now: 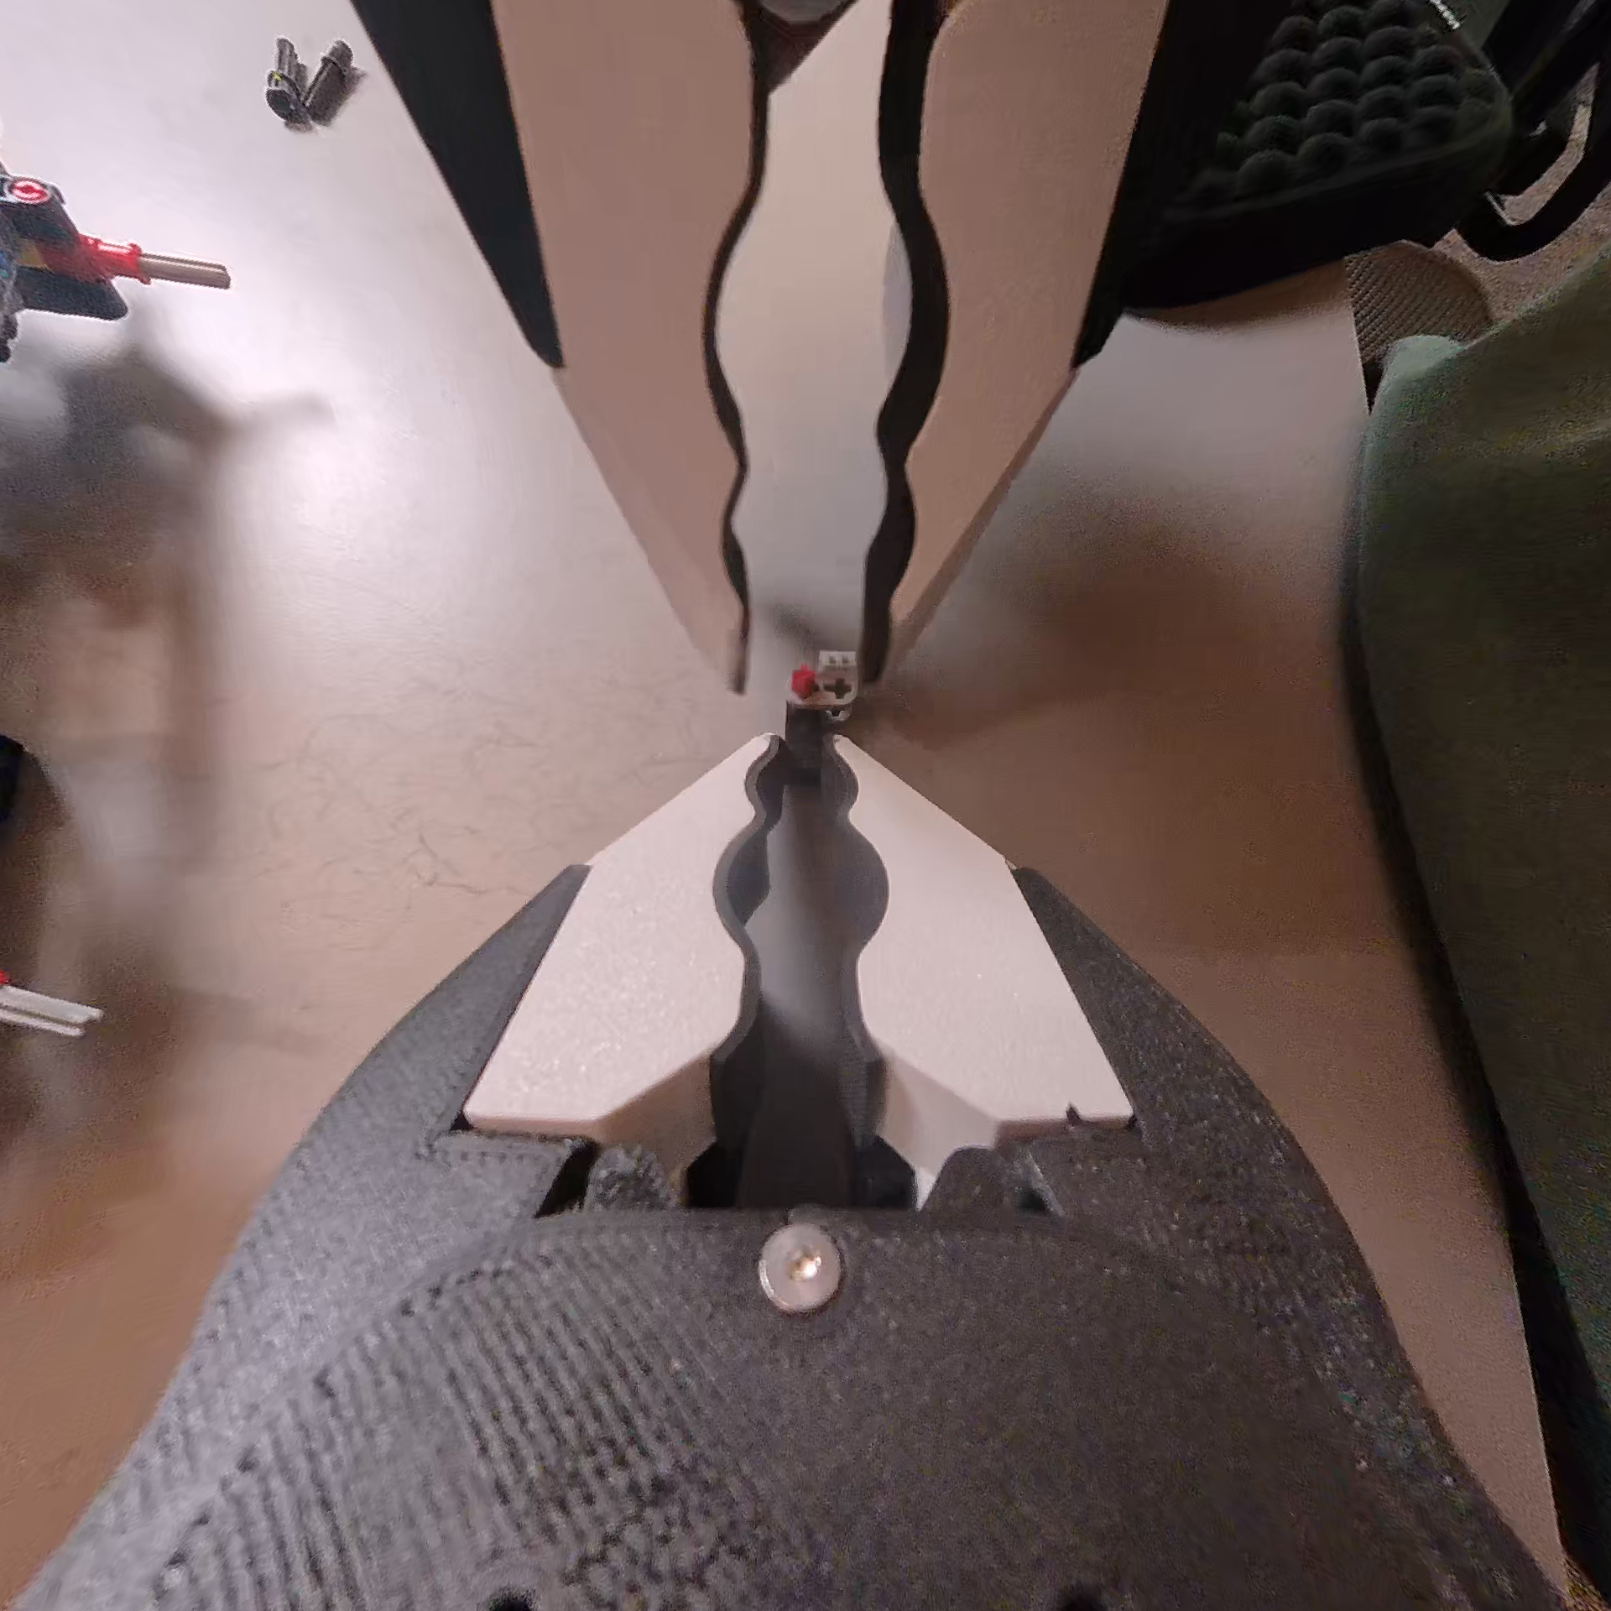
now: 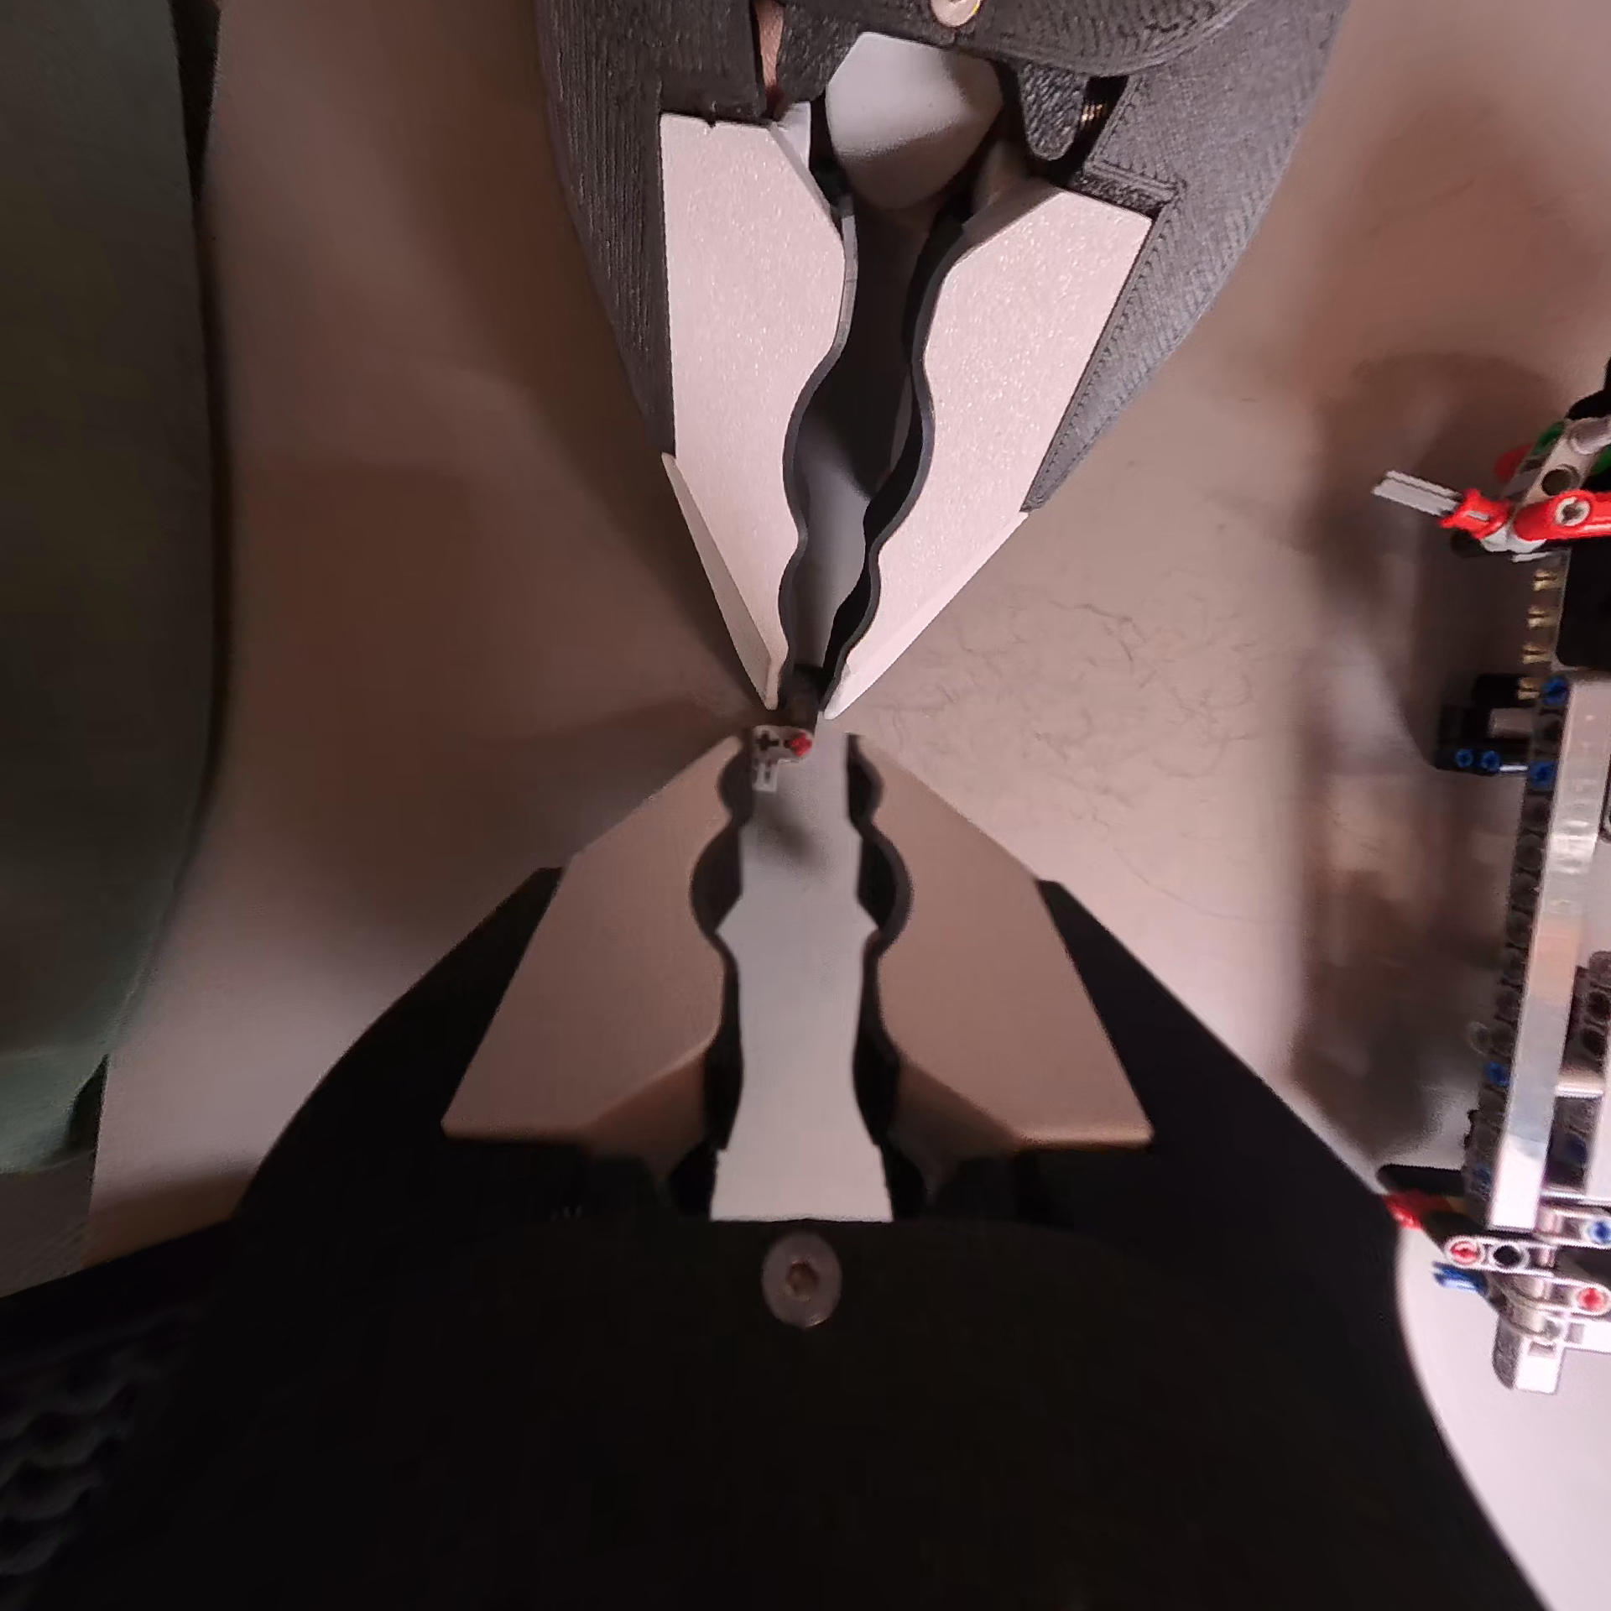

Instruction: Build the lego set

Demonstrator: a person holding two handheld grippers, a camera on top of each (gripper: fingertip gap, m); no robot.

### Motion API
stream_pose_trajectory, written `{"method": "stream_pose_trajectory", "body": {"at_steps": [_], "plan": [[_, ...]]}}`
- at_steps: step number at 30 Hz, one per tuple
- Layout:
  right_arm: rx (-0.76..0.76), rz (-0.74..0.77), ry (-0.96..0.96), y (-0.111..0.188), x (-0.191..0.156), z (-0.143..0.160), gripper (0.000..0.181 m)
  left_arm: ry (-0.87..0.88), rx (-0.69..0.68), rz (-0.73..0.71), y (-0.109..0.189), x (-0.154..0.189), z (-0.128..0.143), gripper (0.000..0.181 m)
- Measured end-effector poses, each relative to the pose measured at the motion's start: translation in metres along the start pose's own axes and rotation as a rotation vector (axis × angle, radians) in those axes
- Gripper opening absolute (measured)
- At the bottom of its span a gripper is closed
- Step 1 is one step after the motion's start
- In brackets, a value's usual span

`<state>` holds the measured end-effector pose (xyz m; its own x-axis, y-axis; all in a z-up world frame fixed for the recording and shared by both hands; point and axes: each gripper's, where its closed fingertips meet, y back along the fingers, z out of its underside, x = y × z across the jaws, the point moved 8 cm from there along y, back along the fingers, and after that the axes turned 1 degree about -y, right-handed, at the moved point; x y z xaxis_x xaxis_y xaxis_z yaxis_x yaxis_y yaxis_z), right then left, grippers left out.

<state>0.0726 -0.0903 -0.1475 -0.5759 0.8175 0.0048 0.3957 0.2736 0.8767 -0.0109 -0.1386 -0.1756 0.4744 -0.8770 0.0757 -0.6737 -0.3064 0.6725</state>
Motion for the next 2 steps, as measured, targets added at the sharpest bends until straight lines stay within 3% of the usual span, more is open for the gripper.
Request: {"method": "stream_pose_trajectory", "body": {"at_steps": [1, 2], "plan": [[0.001, -0.004, -0.007, 0.0021, 0.0000, 0.0000, 0.026, 0.000, -0.001, 0.000, -0.0001, 0.0003, 0.0000, 0.006], [0.005, 0.009, -0.009, 0.0048, 0.0009, -0.0009, 0.026, -0.002, -0.002, -0.001, -0.0001, 0.0004, 0.0000, 0.006]]}}
